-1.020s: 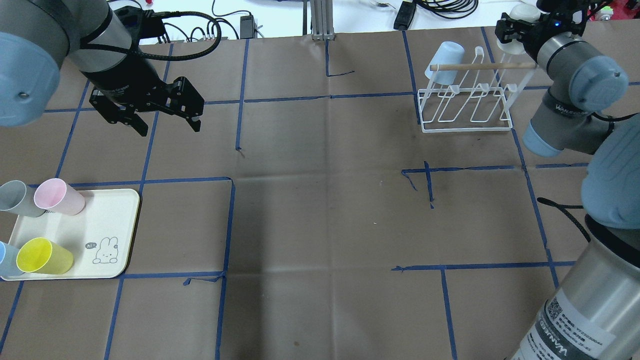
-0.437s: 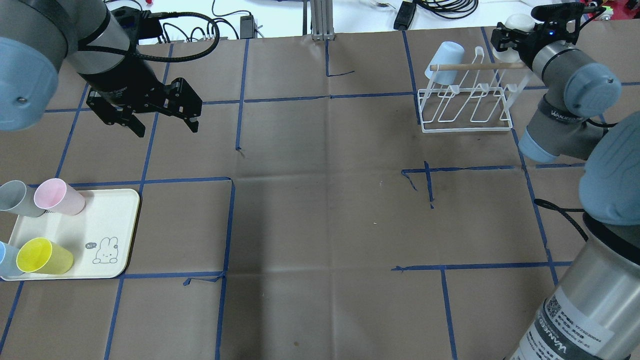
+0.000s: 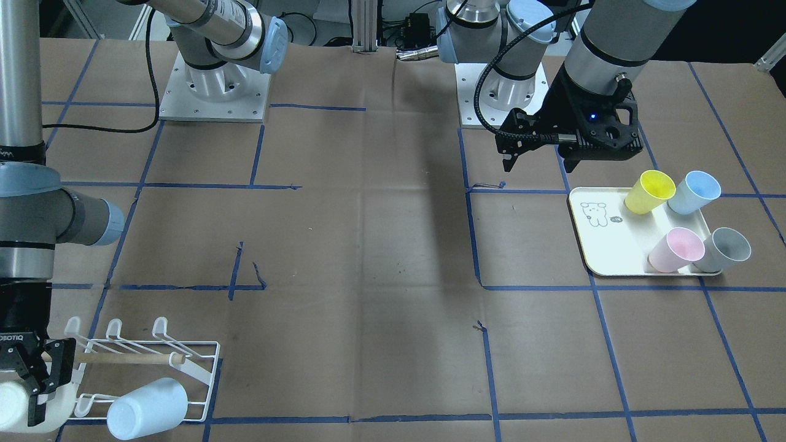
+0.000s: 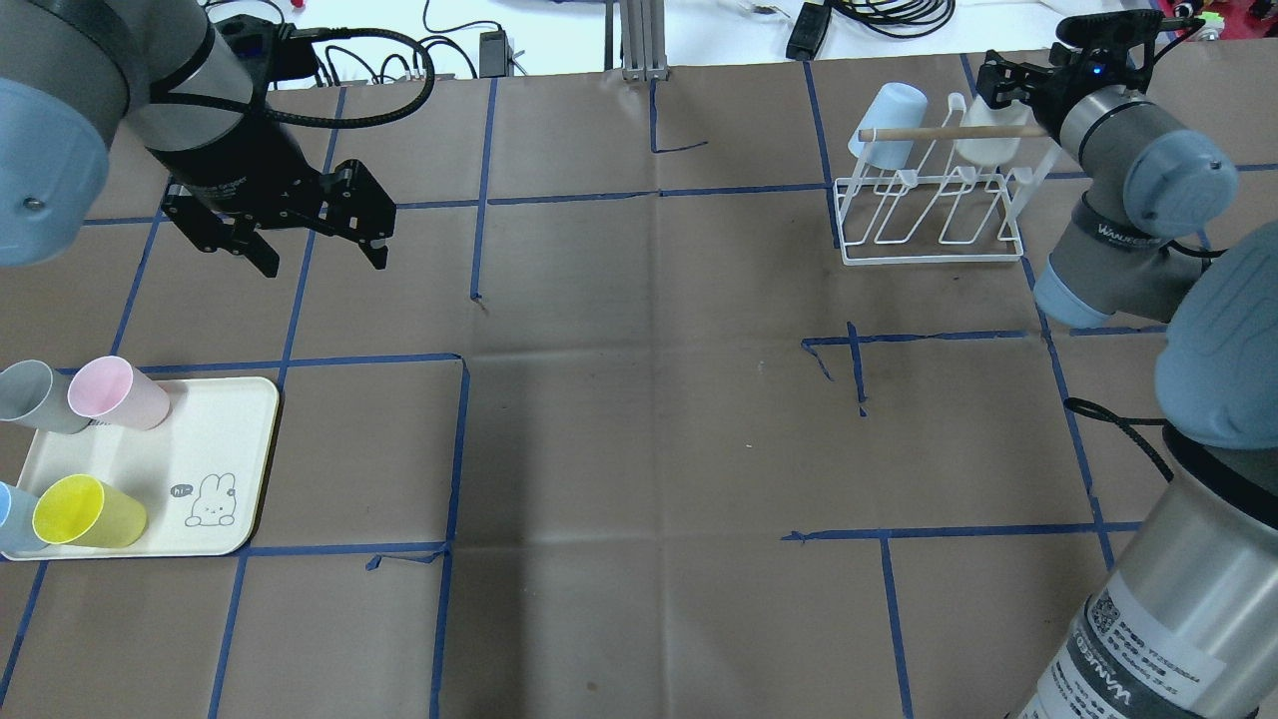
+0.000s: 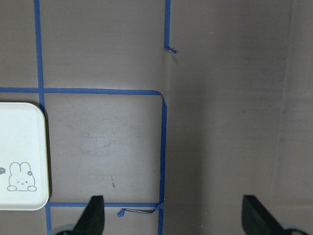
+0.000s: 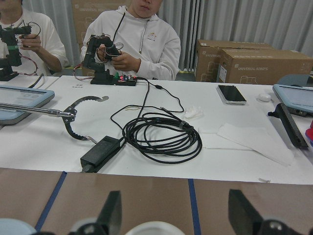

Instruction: Transfer IKEA cup to right arm and place on rack

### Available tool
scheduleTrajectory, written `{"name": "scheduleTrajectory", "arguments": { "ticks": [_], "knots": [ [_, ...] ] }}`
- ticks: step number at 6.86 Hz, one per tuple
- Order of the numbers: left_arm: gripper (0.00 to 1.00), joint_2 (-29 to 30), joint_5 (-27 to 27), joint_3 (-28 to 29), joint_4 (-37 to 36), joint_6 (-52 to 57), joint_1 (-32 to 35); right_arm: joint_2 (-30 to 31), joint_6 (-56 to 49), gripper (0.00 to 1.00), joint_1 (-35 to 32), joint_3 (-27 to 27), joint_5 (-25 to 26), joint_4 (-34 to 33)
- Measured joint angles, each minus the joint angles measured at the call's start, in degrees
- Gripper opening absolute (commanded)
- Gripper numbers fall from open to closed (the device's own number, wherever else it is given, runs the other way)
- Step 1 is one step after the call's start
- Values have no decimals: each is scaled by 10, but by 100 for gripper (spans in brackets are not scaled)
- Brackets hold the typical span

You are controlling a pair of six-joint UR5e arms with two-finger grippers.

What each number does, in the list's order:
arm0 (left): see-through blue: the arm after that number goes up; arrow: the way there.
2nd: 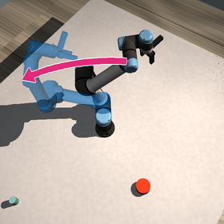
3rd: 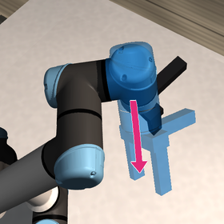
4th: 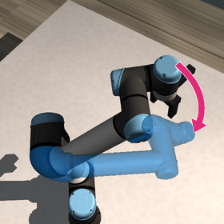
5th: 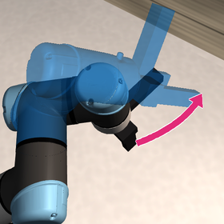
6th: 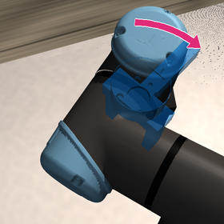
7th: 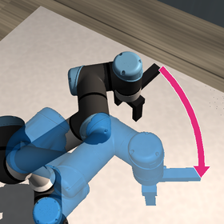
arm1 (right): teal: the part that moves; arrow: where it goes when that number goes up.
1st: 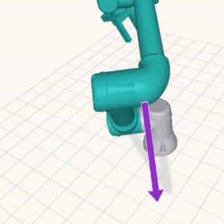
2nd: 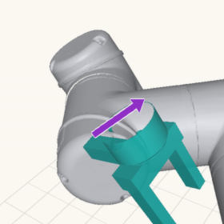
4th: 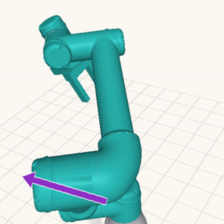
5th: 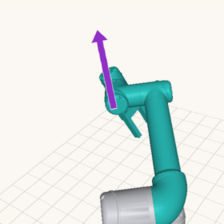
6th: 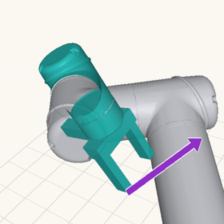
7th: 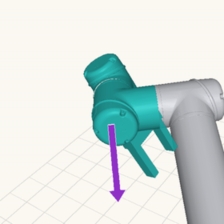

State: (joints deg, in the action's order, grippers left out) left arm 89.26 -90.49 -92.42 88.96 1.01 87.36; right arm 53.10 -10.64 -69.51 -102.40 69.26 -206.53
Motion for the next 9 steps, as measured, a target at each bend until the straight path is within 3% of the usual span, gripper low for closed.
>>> {"name": "scheduleTrajectory", "arguments": {
  "ticks": [5,6,9],
  "knots": [
    [99,4,-7,1,-9,-4,0,29,1,100,-4,0,-1,7],
    [99,6,-6,1,-11,-5,0,54,2,100,-6,-1,-1,37],
    [100,13,-3,4,-24,-19,1,156,0,100,-23,2,11,250]
  ]
}}
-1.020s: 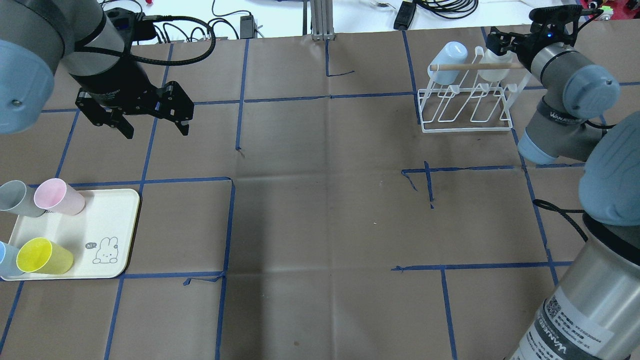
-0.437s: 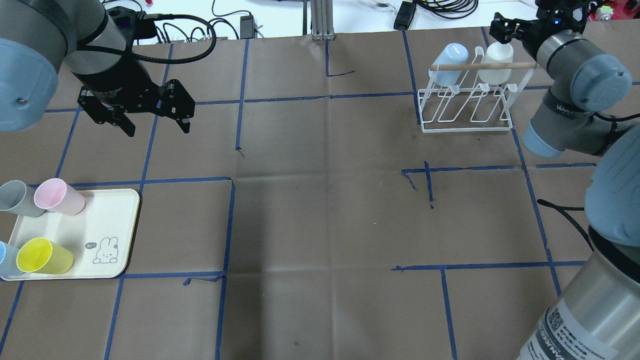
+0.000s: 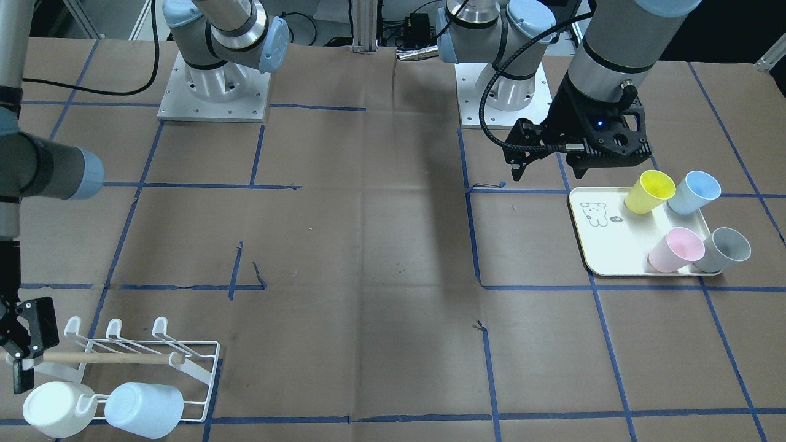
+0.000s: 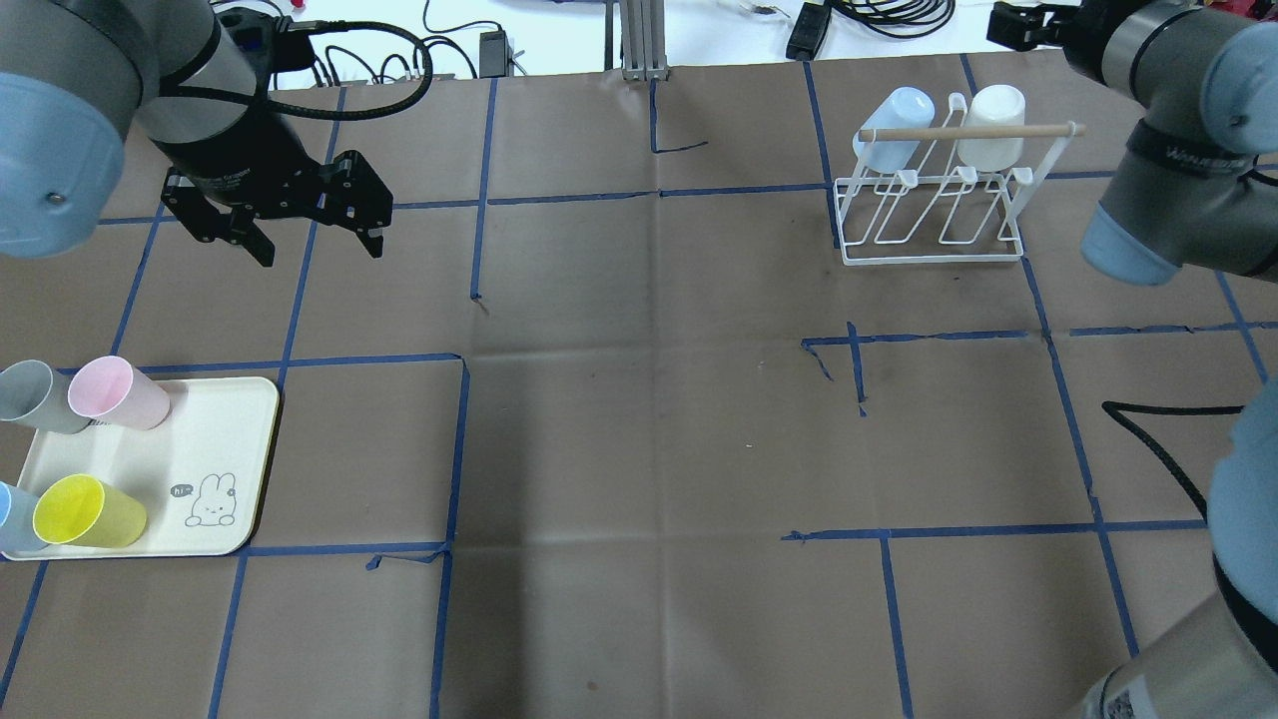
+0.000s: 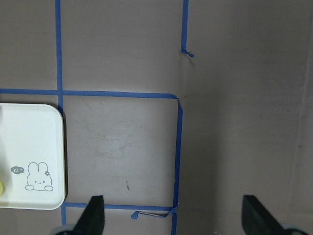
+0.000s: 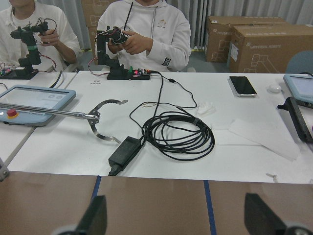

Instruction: Transfer IKEA cup to right arm and place on rack

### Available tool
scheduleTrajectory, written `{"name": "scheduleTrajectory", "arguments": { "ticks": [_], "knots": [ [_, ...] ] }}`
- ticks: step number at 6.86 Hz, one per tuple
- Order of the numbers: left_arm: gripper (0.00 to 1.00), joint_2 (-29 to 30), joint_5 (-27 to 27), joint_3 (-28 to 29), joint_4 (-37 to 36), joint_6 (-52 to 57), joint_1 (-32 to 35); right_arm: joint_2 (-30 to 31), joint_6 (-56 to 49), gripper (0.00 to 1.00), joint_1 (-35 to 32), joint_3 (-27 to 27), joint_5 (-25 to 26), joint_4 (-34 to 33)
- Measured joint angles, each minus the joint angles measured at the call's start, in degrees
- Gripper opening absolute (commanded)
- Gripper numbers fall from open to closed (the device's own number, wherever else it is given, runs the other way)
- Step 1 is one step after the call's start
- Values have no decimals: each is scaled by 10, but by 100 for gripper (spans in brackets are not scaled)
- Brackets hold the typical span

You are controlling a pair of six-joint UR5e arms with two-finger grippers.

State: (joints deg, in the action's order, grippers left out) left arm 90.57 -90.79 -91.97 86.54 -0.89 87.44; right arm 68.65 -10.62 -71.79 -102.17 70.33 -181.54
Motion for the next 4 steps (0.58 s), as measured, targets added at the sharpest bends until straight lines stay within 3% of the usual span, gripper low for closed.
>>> {"name": "scheduleTrajectory", "arguments": {
  "ticks": [2,4],
  "knots": [
    [100,4,13,4,-8,-11,0,51,2,100,-69,1,90,101],
    [100,8,14,7,-11,-11,0,96,35,100,-143,15,145,262]
  ]
}}
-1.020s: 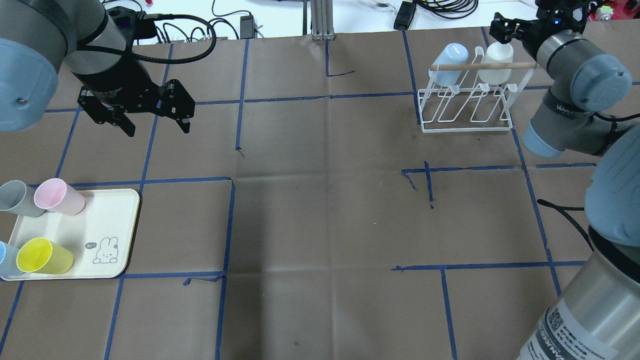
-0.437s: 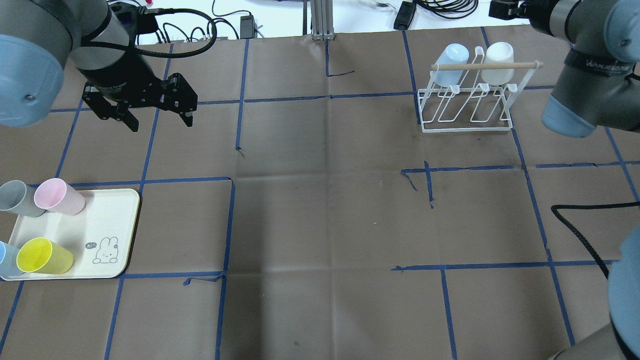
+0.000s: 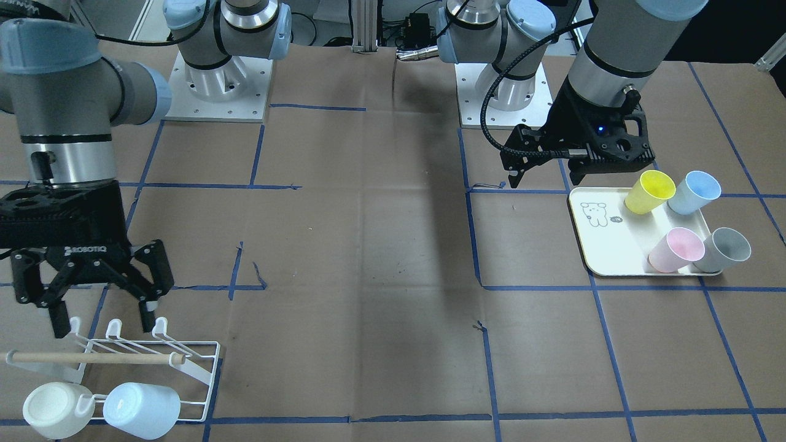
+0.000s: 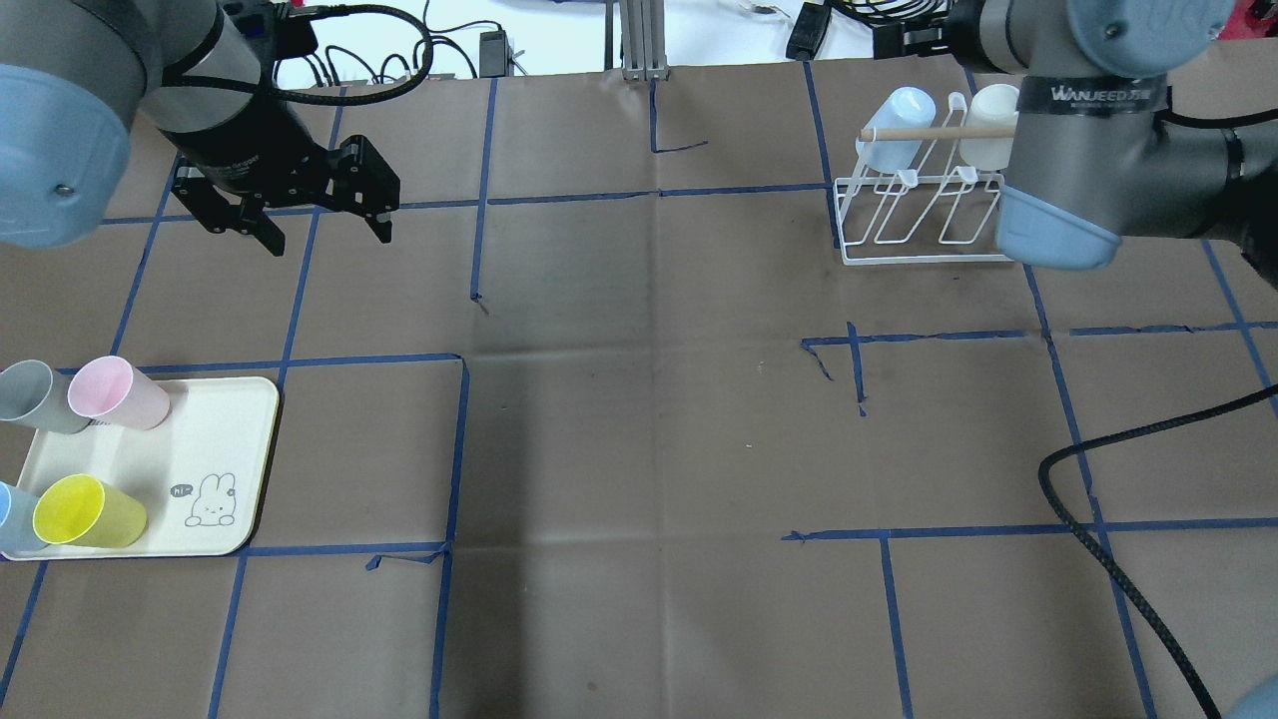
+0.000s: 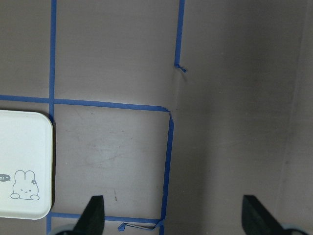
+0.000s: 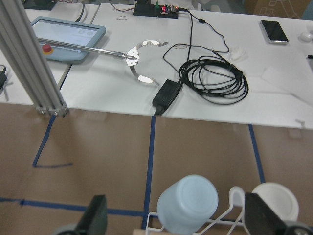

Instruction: Transfer IKEA cup to right arm and place on rack

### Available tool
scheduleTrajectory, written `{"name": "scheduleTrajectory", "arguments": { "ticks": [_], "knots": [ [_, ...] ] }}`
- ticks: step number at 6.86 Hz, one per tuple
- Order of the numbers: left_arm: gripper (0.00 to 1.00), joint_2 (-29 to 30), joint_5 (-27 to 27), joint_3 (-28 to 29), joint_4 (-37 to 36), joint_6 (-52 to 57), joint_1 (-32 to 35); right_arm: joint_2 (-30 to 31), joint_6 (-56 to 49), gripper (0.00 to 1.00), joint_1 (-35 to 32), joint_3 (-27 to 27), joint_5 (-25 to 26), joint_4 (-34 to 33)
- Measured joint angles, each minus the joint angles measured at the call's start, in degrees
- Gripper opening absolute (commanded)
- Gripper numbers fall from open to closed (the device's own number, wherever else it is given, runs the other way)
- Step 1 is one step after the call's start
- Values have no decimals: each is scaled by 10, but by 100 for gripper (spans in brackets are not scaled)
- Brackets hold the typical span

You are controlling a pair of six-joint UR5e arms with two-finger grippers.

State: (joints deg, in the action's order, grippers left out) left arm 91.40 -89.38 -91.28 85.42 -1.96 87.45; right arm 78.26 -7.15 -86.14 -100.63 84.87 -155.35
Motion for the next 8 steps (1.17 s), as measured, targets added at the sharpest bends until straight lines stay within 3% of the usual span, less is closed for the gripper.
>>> {"name": "scheduleTrajectory", "arguments": {
  "ticks": [3,5,6,8],
  "knots": [
    [100,10,-2,10,-6,2,0,86,55,100,-21,31,9,343],
    [100,10,-2,9,-13,3,-1,143,59,100,-21,33,12,525],
    [100,10,-4,7,-14,3,0,168,60,100,-22,34,25,574],
    [100,8,-4,3,-14,4,0,194,68,100,-23,38,59,612]
  ]
}}
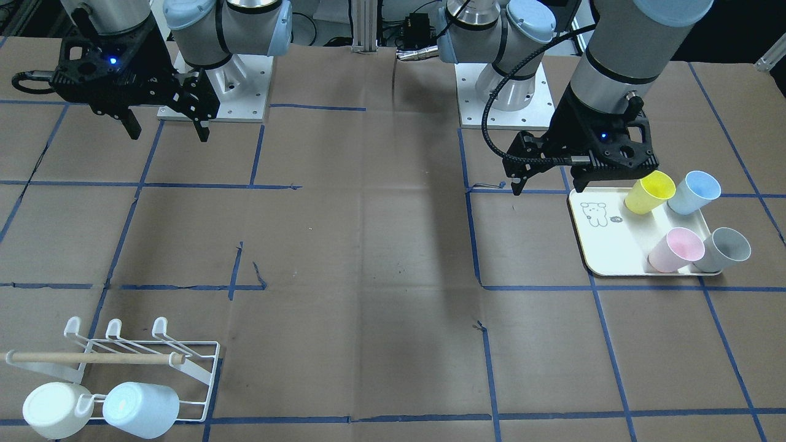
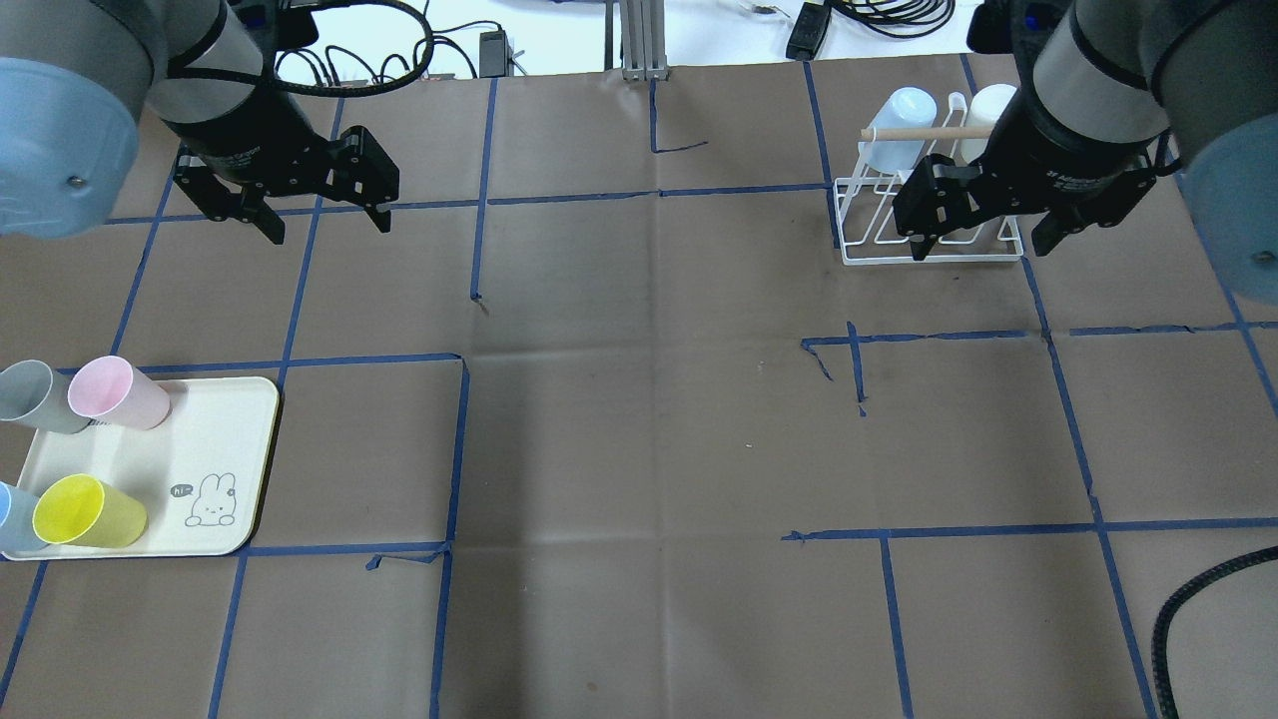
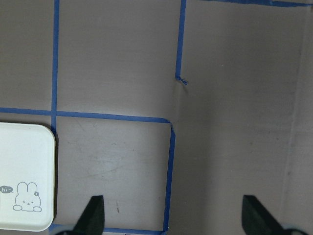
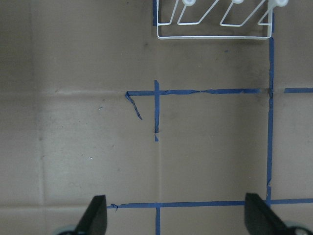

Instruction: Transfer IKEA cup to right arm and place on rack

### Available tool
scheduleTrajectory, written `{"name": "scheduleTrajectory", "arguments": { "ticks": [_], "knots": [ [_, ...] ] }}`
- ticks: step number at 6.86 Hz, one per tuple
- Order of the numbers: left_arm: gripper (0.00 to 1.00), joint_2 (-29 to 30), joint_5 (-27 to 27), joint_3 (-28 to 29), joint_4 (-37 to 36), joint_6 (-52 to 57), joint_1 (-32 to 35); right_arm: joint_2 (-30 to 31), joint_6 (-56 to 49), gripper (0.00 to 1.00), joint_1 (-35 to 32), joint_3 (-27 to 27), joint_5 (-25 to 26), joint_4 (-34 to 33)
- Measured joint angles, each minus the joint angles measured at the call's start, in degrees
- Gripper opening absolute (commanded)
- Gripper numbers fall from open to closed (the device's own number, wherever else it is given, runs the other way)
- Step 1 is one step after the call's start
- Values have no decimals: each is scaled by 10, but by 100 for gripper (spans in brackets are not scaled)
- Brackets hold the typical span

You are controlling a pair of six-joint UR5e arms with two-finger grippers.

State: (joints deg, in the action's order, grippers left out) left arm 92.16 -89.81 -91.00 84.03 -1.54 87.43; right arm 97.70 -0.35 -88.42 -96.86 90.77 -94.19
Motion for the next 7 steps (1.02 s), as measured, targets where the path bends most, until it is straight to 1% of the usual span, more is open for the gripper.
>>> {"name": "scheduleTrajectory", "arguments": {
  "ticks": [1,3,5,7],
  "knots": [
    [100,0,0,-1,0,1,0,1,17,100,-5,2,-5,10],
    [100,0,0,-2,-3,1,0,-14,42,100,-27,8,-35,8],
    [100,-1,0,-3,-4,1,0,-31,47,100,-37,23,-34,8],
    [100,0,0,-3,-4,1,0,-34,48,100,-38,32,-27,10]
  ]
}}
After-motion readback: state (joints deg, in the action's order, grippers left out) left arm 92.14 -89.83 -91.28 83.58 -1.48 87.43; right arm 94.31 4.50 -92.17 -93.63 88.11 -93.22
